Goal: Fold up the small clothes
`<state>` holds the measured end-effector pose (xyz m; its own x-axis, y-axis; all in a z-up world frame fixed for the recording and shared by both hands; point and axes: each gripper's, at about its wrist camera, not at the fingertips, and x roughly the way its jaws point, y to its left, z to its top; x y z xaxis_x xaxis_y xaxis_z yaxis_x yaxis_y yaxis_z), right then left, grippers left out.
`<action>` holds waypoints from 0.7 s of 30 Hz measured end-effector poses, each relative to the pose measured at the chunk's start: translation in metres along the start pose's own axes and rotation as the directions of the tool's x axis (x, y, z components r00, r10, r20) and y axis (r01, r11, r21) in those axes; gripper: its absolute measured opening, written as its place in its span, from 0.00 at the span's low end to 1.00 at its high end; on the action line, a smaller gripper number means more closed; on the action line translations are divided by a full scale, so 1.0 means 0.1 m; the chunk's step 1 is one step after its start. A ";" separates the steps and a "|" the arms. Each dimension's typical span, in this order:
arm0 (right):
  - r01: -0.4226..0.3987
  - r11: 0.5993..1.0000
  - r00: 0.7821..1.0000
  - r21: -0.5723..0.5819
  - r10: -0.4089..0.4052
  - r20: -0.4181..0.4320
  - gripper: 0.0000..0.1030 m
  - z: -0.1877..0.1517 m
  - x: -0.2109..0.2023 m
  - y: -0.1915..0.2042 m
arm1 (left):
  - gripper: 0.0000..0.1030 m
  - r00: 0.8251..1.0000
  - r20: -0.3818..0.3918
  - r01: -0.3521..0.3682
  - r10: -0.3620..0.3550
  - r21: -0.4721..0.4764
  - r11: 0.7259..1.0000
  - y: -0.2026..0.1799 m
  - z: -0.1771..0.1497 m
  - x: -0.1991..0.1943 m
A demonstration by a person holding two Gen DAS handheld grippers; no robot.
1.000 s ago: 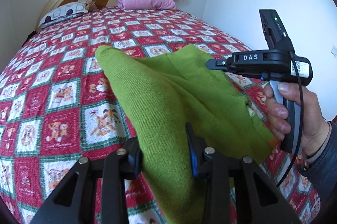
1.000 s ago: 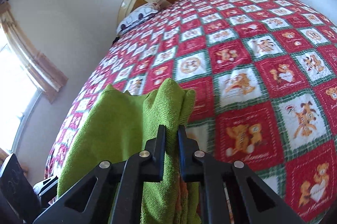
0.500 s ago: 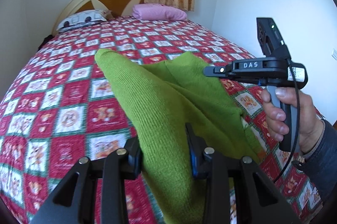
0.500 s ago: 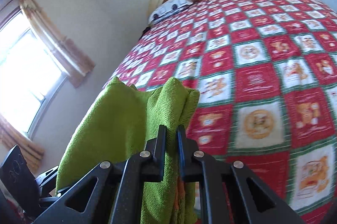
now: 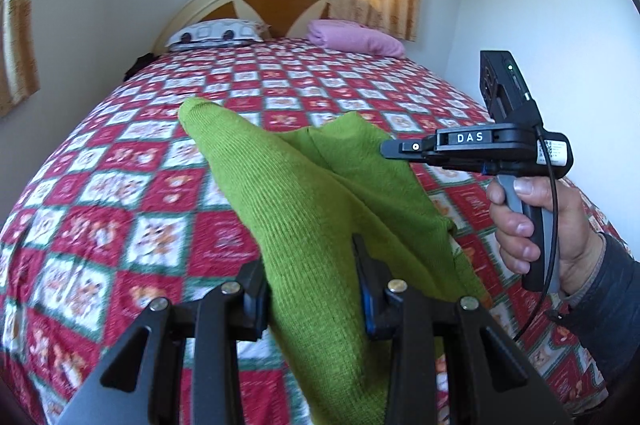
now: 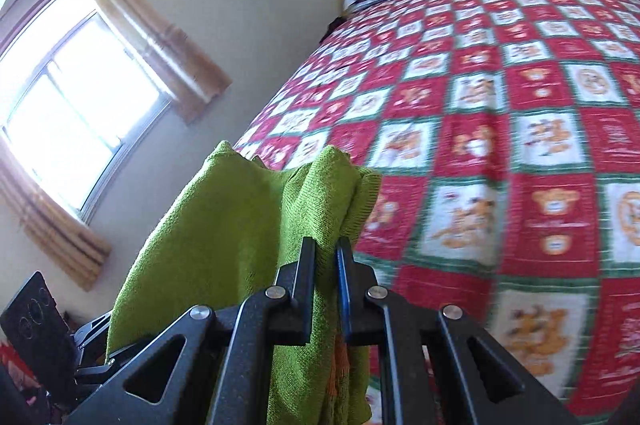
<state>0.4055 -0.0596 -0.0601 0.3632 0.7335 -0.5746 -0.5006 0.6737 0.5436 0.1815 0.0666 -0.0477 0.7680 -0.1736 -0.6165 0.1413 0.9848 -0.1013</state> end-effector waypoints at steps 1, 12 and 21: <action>-0.007 1.000 1.000 -0.005 0.007 -0.005 0.09 -0.01 0.05 0.05 | 0.35 1.000 0.001 -0.007 0.007 -0.007 1.000 0.05 -0.01 -0.02; -0.072 0.995 0.995 -0.064 0.067 -0.080 0.08 -0.05 0.61 0.62 | 0.35 0.995 0.031 -0.096 0.099 -0.080 0.992 0.61 -0.27 -0.34; -0.112 0.986 0.982 -0.121 0.092 -0.163 0.07 -0.17 1.15 1.09 | 0.35 0.982 0.015 -0.183 0.187 -0.125 0.975 0.99 -0.55 -0.50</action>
<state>0.3793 0.0969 -0.0779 0.1826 0.7675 -0.6145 -0.6298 0.5712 0.5264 0.1226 0.1732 -0.0697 0.7903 0.0132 -0.6126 -0.0811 0.9932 -0.0832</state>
